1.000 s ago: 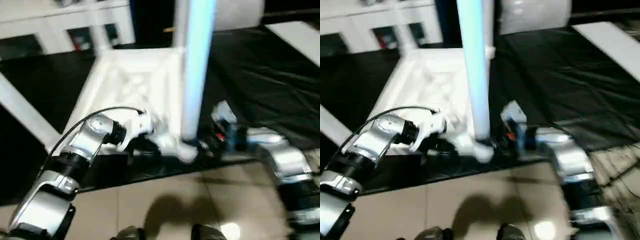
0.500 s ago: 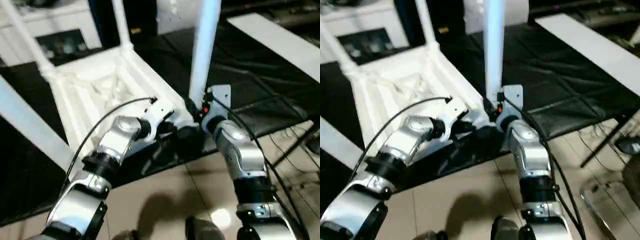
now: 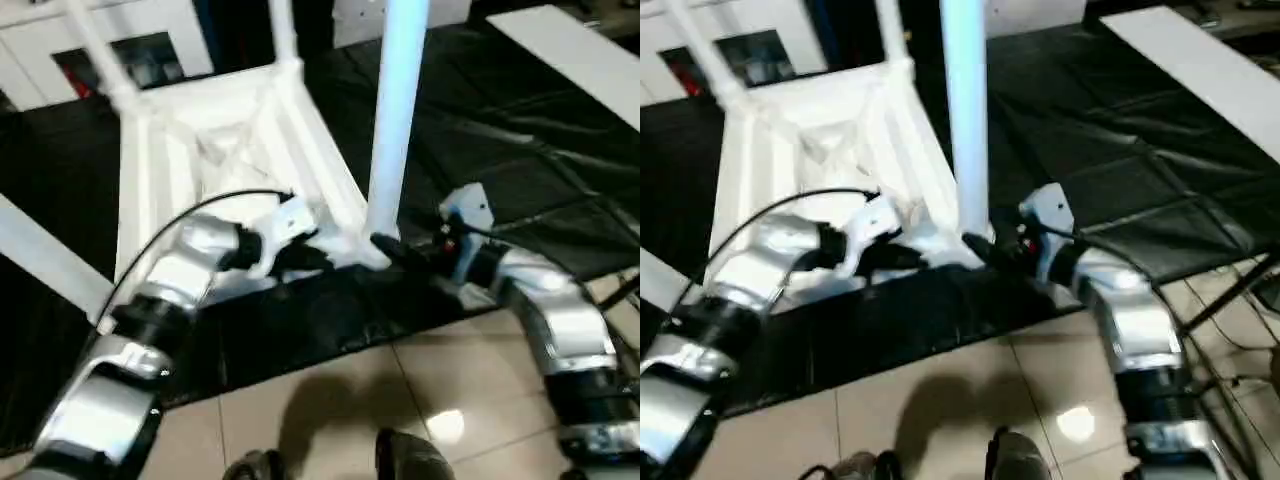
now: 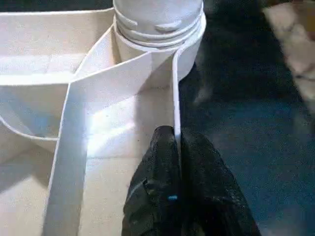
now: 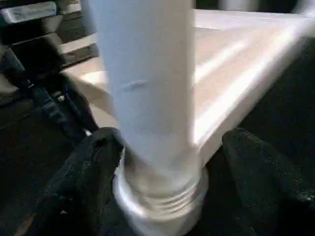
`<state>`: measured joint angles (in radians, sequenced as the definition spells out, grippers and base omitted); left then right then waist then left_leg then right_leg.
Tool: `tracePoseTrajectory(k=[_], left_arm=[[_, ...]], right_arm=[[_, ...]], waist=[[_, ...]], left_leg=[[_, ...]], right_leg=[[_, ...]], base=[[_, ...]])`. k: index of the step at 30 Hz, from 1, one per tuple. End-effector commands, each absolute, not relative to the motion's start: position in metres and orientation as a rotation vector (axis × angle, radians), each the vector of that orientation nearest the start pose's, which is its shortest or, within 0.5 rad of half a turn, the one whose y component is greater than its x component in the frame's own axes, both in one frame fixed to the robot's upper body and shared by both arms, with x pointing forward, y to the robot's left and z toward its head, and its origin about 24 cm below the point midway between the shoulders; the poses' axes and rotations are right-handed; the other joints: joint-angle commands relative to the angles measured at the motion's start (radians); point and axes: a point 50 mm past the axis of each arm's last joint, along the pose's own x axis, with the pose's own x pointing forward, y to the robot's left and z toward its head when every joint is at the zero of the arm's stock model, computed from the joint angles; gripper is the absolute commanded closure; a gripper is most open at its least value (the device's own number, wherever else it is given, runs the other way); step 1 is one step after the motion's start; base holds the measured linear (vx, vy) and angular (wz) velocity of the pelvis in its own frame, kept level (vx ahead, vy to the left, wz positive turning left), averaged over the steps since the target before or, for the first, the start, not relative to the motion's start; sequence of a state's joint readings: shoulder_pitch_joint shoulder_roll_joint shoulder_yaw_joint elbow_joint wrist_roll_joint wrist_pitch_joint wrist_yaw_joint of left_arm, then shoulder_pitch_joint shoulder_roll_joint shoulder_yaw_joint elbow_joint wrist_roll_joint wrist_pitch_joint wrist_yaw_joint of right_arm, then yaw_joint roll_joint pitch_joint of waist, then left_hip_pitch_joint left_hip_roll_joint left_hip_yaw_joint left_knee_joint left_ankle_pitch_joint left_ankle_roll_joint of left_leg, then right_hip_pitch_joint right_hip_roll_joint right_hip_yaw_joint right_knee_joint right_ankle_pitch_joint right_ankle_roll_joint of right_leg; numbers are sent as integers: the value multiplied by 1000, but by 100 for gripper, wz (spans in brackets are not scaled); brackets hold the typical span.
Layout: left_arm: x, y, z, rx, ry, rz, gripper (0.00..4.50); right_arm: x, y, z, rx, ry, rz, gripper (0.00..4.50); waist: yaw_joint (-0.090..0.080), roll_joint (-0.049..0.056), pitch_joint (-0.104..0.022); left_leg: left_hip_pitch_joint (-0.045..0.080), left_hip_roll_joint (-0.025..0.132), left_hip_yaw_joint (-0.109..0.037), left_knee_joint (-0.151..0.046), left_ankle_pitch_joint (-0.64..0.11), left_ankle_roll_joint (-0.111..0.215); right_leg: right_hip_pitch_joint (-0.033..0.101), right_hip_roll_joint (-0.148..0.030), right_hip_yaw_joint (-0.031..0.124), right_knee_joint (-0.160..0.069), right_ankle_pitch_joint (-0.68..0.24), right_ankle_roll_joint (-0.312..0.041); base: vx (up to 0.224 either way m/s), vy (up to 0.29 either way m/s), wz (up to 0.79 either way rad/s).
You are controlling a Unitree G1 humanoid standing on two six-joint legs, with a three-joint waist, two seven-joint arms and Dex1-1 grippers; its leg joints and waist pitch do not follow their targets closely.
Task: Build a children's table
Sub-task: Rotate leg to tighten
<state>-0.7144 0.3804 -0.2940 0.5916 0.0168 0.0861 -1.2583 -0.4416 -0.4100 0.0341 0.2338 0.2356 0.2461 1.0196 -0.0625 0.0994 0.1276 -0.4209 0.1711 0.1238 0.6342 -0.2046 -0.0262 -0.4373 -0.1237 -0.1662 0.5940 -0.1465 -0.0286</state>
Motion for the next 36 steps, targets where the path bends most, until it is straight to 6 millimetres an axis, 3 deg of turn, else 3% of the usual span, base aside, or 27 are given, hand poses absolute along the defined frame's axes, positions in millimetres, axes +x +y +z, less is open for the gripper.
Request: tracePoseTrajectory(k=[1, 3, 5, 6, 7, 9, 11, 13, 14, 22, 24, 26, 27, 31, 32, 33, 35, 36], left_arm=[[324, 118, 86, 543, 380, -1554, 450], [322, 121, 85, 572, 410, -1603, 450], [321, 122, 85, 588, 424, -1641, 450], [321, 123, 86, 594, 428, -1648, 450], [322, 123, 86, 605, 430, -1652, 450], [324, 123, 88, 623, 430, -1657, 450], [325, 123, 88, 630, 432, -1661, 450], [326, 124, 89, 636, 434, -1666, 450], [326, 124, 90, 639, 435, -1666, 450], [330, 129, 91, 627, 445, -1648, 450], [331, 129, 91, 612, 445, -1635, 450], [332, 128, 91, 568, 440, -1591, 450], [332, 127, 91, 555, 439, -1577, 450], [340, 119, 95, 484, 413, -1395, 450], [341, 118, 96, 472, 407, -1368, 450], [344, 111, 99, 428, 389, -1286, 450], [346, 105, 102, 395, 376, -1221, 450], [347, 104, 102, 392, 375, -1213, 450]], right_arm=[[306, -160, 105, -143, 125, 1184, 85], [303, -158, 105, -149, 159, 1310, 85], [300, -157, 104, -166, 196, 1413, 121], [299, -157, 104, -171, 208, 1442, 121], [299, -156, 103, -171, 222, 1468, 128], [300, -154, 102, -175, 260, 1530, 159], [301, -152, 102, -185, 279, 1559, 167], [302, -152, 102, -184, 292, 1583, 184], [303, -151, 102, -181, 297, 1594, 196], [303, -146, 104, -103, 324, 1667, 240], [302, -145, 104, -78, 324, 1664, 243], [297, -142, 102, -18, 318, 1641, 243], [295, -140, 102, -1, 315, 1630, 243], [300, -124, 91, -3, 303, 1332, 243], [301, -122, 89, 1, 303, 1288, 243], [307, -112, 87, 51, 281, 1141, 243], [312, -104, 85, 77, 274, 1010, 243], [312, -103, 85, 75, 275, 992, 243]], waist=[[10, -24, -95], [30, -32, -83], [45, -30, -79], [46, -37, -74], [54, -33, -71], [58, -42, -67], [62, -40, -70], [63, -45, -70], [64, -53, -68], [72, -60, -75], [73, -61, -72], [76, -64, -69], [79, -59, -70], [77, -63, -65], [74, -60, -61], [69, -59, -59], [53, -61, -54], [34, -60, -51]], left_leg=[[12, 42, 0, -54, 31, 299], [19, 51, 2, -65, -66, 236], [28, 52, 5, -71, -137, 187], [30, 53, 9, -75, -162, 169], [40, 56, 14, -80, -207, 136], [39, 57, 18, -89, -242, 100], [43, 60, 19, -92, -243, 87], [42, 59, 23, -93, -226, 88], [40, 57, 26, -94, -221, 94], [42, 56, 37, -92, -137, 139], [39, 55, 37, -93, -145, 139], [42, 56, 39, -95, -162, 126], [43, 55, 38, -94, -166, 122], [39, 55, 36, -103, -173, 79], [41, 48, 34, -104, -200, 63], [37, 49, 31, -107, -204, 48], [34, 46, 27, -111, -246, 18], [33, 41, 23, -111, -280, 8]], right_leg=[[96, -38, 61, -41, -35, -246], [88, -38, 66, -56, -186, -226], [82, -38, 70, -66, -278, -211], [79, -38, 73, -71, -302, -208], [74, -38, 78, -75, -350, -203], [75, -36, 84, -74, -382, -199], [73, -37, 90, -73, -364, -206], [72, -36, 96, -69, -319, -223], [73, -35, 103, -68, -317, -228], [68, -32, 121, -55, -208, -275], [70, -33, 121, -57, -226, -274], [69, -34, 124, -64, -276, -260], [68, -35, 124, -65, -287, -258], [66, -34, 125, -71, -342, -227], [63, -34, 121, -78, -405, -208], [67, -34, 121, -77, -420, -201], [66, -32, 116, -83, -483, -174], [65, -32, 112, -92, -523, -150]], base=[[0, 0, 0], [0, 0, 0], [-26, -5, 0], [0, 0, 0], [0, 0, 0], [0, 0, 0], [0, 0, 0], [0, 0, 0], [0, 0, 0], [0, 0, 0], [0, 0, 0], [0, 0, 0], [0, 0, 0], [0, 0, 0], [0, 0, 0], [0, 0, 0], [0, 0, 0], [0, 0, 0]])
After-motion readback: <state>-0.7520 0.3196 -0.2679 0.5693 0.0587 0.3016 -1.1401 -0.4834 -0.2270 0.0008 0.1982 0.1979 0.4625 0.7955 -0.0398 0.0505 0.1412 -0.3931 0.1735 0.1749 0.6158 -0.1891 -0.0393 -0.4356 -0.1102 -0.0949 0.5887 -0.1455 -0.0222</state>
